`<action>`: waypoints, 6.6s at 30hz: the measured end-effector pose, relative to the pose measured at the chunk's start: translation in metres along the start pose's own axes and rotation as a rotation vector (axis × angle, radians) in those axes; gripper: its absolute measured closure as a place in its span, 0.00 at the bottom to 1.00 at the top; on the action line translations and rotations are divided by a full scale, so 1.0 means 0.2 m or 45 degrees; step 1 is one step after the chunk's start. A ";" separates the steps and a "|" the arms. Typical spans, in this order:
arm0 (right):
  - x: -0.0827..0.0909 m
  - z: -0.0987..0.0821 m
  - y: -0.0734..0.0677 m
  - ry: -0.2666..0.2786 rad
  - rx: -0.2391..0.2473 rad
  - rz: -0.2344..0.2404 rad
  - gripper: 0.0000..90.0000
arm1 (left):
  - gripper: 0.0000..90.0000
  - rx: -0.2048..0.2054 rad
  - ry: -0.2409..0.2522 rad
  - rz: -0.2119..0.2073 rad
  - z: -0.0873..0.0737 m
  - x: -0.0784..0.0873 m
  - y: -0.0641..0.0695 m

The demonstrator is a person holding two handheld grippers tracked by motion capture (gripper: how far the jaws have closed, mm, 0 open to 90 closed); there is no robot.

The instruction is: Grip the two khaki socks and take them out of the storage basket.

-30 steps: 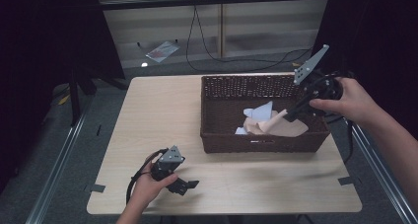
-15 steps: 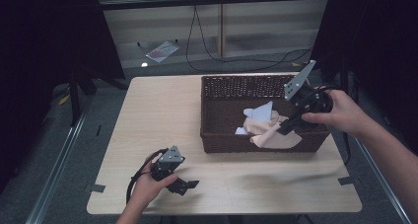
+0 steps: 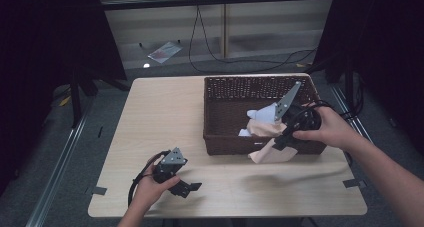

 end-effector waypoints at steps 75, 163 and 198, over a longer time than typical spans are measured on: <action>-0.28 -0.22 0.67 -0.077 -0.459 -0.323 0.48 | 0.02 -0.009 -0.002 -0.003 0.00 0.00 -0.01; 0.47 0.16 0.43 -0.022 -0.382 -0.331 1.00 | 0.02 0.004 0.014 -0.018 0.00 0.00 -0.01; 0.56 0.28 0.08 0.011 -0.126 -0.189 0.99 | 0.02 0.000 0.005 -0.005 0.00 -0.01 0.00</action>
Point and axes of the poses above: each handheld gripper's, and its own axes: x roughly backward along the jaws, z roughly out of its top, y roughly to its right, the point moved 3 cm from there along -x, roughly forward along the jaws, and after that the axes turned 8 degrees about y, right-handed, at the moved point
